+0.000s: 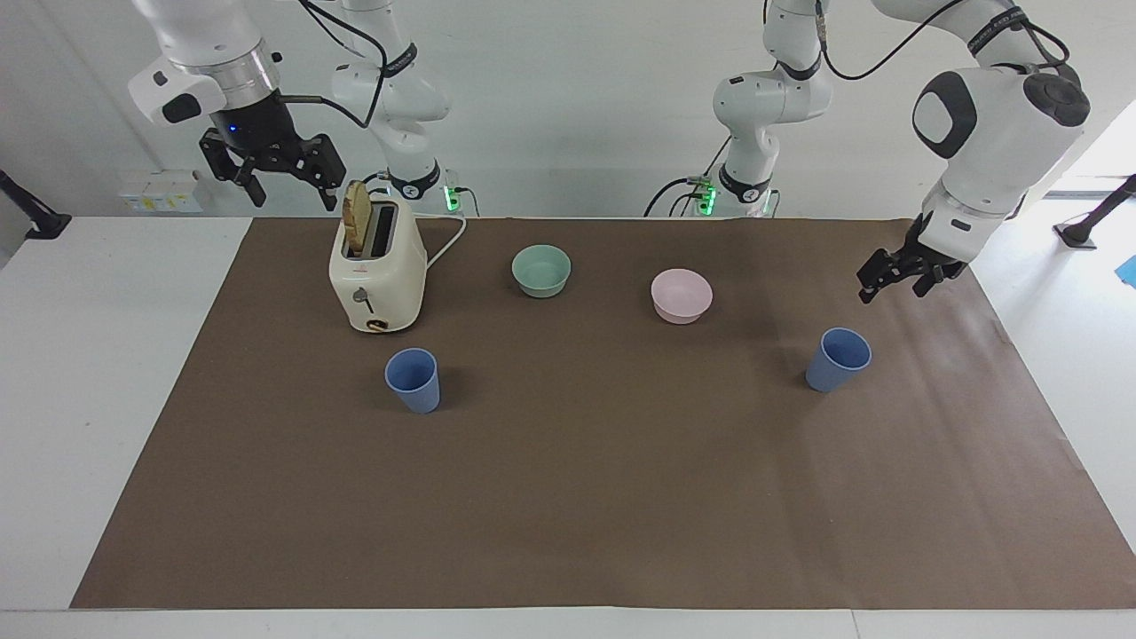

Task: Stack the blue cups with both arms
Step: 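Reach the left gripper to the nearby blue cup and grasp it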

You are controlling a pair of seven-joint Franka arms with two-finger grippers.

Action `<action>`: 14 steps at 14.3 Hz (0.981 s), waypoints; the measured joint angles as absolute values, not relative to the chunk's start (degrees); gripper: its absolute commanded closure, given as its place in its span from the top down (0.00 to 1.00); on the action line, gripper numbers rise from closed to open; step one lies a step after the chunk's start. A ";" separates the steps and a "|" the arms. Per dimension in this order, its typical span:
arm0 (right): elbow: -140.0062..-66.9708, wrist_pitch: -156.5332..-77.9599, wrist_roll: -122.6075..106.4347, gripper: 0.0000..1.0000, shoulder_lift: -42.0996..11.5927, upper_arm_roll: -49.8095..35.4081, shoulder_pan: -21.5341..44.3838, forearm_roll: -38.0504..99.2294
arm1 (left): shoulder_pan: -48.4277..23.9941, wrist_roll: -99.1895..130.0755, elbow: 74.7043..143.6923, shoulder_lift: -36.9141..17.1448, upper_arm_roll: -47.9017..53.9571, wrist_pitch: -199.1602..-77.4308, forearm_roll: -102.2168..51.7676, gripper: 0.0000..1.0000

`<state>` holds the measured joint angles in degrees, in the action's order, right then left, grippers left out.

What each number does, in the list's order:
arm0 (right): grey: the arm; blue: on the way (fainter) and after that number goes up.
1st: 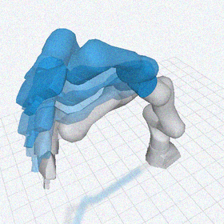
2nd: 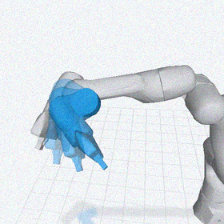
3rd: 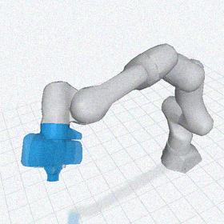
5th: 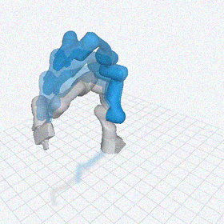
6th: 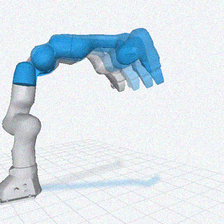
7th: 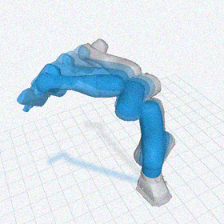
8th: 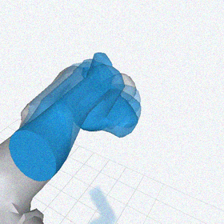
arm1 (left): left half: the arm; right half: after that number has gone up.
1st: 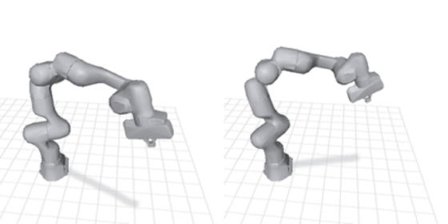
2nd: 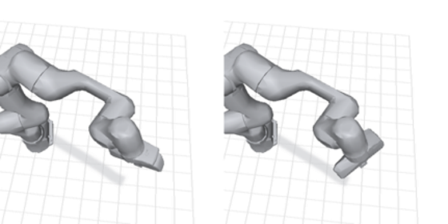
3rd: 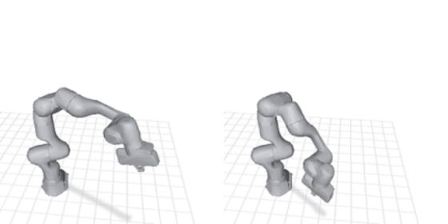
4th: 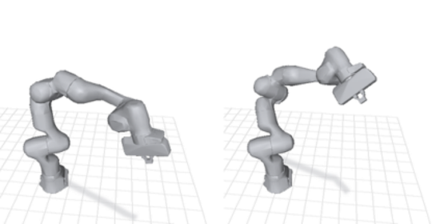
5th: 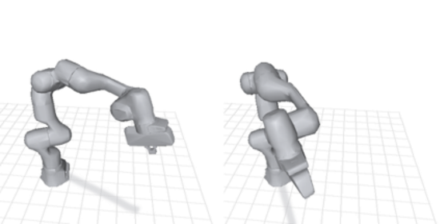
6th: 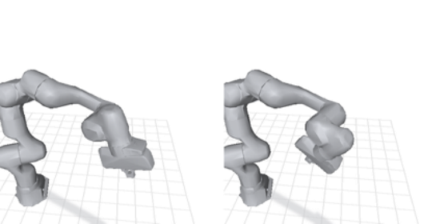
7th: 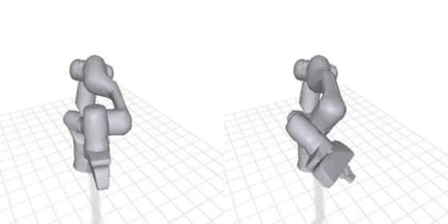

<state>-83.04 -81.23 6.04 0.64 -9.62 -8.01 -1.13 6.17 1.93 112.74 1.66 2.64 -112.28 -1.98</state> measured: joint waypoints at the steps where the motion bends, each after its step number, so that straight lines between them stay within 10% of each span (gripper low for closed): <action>1: -83.04 -81.23 6.04 1.00 0.64 -9.62 -8.01 -1.13 | 6.47 1.93 114.29 0.72 2.65 -114.67 -1.98 1.00; 7: -83.04 -81.23 6.04 1.00 0.64 -9.62 -8.01 -1.13 | 6.92 1.98 122.03 -3.79 2.74 -126.48 -1.98 0.97; 9: -83.04 -81.23 6.04 1.00 0.64 -9.62 -8.01 -1.13 | 6.95 1.99 122.46 -4.09 2.75 -126.92 -1.98 0.19; 10: -83.04 -81.23 6.04 1.00 0.64 -9.62 -8.01 -1.13 | 6.96 2.02 122.63 -4.09 2.76 -126.99 -1.98 0.02; 14: -83.04 -81.23 6.04 1.00 0.64 -9.62 -8.01 -1.13 | 6.96 2.06 122.72 -4.09 2.94 -127.00 -1.98 0.00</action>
<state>-83.04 -81.23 6.04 0.64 -9.62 -8.01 -1.13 6.96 2.06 122.72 -4.09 2.94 -127.00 -1.98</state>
